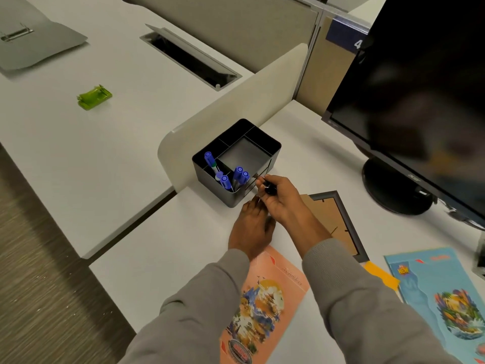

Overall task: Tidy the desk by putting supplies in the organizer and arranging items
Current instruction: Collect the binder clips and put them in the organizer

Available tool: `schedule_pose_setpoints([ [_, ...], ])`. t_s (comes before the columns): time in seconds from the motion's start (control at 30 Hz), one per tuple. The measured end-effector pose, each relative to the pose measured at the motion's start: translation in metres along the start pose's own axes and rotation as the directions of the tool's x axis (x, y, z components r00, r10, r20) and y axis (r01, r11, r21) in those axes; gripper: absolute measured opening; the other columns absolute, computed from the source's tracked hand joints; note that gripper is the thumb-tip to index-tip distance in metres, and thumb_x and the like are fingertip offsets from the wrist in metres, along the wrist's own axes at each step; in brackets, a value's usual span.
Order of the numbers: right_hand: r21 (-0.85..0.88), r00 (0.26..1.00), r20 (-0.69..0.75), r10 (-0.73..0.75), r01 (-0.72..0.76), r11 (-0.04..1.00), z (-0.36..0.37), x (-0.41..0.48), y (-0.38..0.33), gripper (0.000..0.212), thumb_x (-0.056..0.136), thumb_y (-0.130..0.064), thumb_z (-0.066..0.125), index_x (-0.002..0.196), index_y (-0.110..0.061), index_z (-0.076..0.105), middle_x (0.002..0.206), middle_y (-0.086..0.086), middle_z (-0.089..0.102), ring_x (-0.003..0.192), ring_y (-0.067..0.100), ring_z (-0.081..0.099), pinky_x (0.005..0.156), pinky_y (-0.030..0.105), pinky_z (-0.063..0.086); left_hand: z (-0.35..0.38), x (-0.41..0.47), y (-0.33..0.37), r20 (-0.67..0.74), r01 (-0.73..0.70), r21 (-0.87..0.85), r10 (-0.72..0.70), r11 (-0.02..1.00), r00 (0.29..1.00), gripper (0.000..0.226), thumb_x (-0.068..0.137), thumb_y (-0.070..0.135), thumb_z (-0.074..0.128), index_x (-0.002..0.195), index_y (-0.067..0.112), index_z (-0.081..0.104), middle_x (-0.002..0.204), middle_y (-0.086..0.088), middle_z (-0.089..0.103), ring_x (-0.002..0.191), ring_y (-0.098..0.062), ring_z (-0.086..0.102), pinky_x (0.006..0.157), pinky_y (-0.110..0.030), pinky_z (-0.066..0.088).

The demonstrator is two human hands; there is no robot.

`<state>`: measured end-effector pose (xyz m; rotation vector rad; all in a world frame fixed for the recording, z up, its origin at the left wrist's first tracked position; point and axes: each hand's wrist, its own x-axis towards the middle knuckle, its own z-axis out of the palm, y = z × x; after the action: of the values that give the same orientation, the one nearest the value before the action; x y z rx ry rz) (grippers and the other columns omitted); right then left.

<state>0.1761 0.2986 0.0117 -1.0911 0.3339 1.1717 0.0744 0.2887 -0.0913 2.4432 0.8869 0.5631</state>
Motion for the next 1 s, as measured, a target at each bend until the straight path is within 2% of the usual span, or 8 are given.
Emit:
schedule_pose_setpoints([
  [0.2, 0.009, 1.000, -0.015, 0.016, -0.016, 1.000, 0.000, 0.010, 0.004, 0.009, 0.088, 0.001, 0.064, 0.096, 0.005, 0.065, 0.096, 0.021, 0.066, 0.080, 0.024, 0.067, 0.058, 0.023, 0.057, -0.007, -0.003, 0.007, -0.051, 0.039, -0.080, -0.043, 0.996, 0.998, 0.047, 0.098, 0.037, 0.052, 0.138, 0.013, 0.052, 0.136, -0.007, 0.061, 0.131, -0.022, 0.051, 0.116, -0.030, 0.032],
  [0.37, 0.030, 0.999, -0.027, 0.031, -0.030, 0.999, 0.001, 0.015, 0.003, 0.010, 0.087, 0.003, 0.064, 0.096, 0.006, 0.065, 0.094, 0.021, 0.065, 0.073, 0.022, 0.065, 0.059, 0.022, 0.057, -0.009, -0.002, 0.009, -0.039, 0.074, -0.106, -0.079, 0.992, 0.996, 0.049, 0.095, 0.037, 0.059, 0.138, 0.013, 0.053, 0.136, -0.007, 0.061, 0.132, -0.024, 0.051, 0.114, -0.033, 0.038],
  [0.47, 0.055, 0.998, -0.018, 0.055, -0.054, 0.997, -0.001, 0.017, 0.004, 0.013, 0.086, 0.003, 0.065, 0.099, 0.007, 0.064, 0.096, 0.021, 0.064, 0.070, 0.022, 0.064, 0.058, 0.022, 0.056, -0.011, -0.003, 0.011, -0.029, 0.097, -0.104, -0.100, 0.990, 0.995, 0.049, 0.095, 0.036, 0.062, 0.137, 0.012, 0.054, 0.136, -0.007, 0.061, 0.131, -0.023, 0.051, 0.114, -0.028, 0.031],
  [0.67, 0.101, 0.998, 0.013, 0.069, -0.070, 0.992, -0.015, 0.016, 0.002, 0.012, 0.088, 0.003, 0.062, 0.100, 0.005, 0.062, 0.087, 0.019, 0.063, 0.067, 0.020, 0.063, 0.056, 0.020, 0.054, -0.013, 0.000, 0.014, -0.028, 0.070, -0.111, -0.074, 0.991, 0.997, 0.045, 0.095, 0.029, 0.059, 0.137, 0.013, 0.053, 0.137, -0.006, 0.060, 0.133, -0.020, 0.046, 0.114, -0.035, 0.037],
  [0.83, 0.125, 0.998, 0.025, 0.060, -0.063, 0.990, -0.032, 0.012, -0.002, 0.016, 0.090, 0.001, 0.061, 0.105, 0.006, 0.061, 0.096, 0.021, 0.062, 0.069, 0.019, 0.062, 0.059, 0.019, 0.054, -0.010, 0.000, 0.012, 0.018, 0.108, -0.089, -0.107, 0.990, 0.994, 0.050, 0.097, 0.034, 0.055, 0.144, 0.019, 0.047, 0.145, 0.000, 0.054, 0.139, -0.019, 0.042, 0.119, -0.037, 0.030],
  [1.0, 0.135, 0.999, 0.007, 0.034, -0.035, 0.990, -0.044, 0.006, -0.005, 0.025, 0.091, 0.000, 0.063, 0.115, 0.007, 0.060, 0.103, 0.023, 0.063, 0.069, 0.019, 0.063, 0.056, 0.021, 0.055, -0.008, -0.001, 0.010, 0.062, 0.147, -0.043, -0.144, 0.988, 0.988, 0.054, 0.098, 0.044, 0.048, 0.148, 0.022, 0.044, 0.146, 0.001, 0.053, 0.140, -0.022, 0.042, 0.118, -0.041, 0.032],
])
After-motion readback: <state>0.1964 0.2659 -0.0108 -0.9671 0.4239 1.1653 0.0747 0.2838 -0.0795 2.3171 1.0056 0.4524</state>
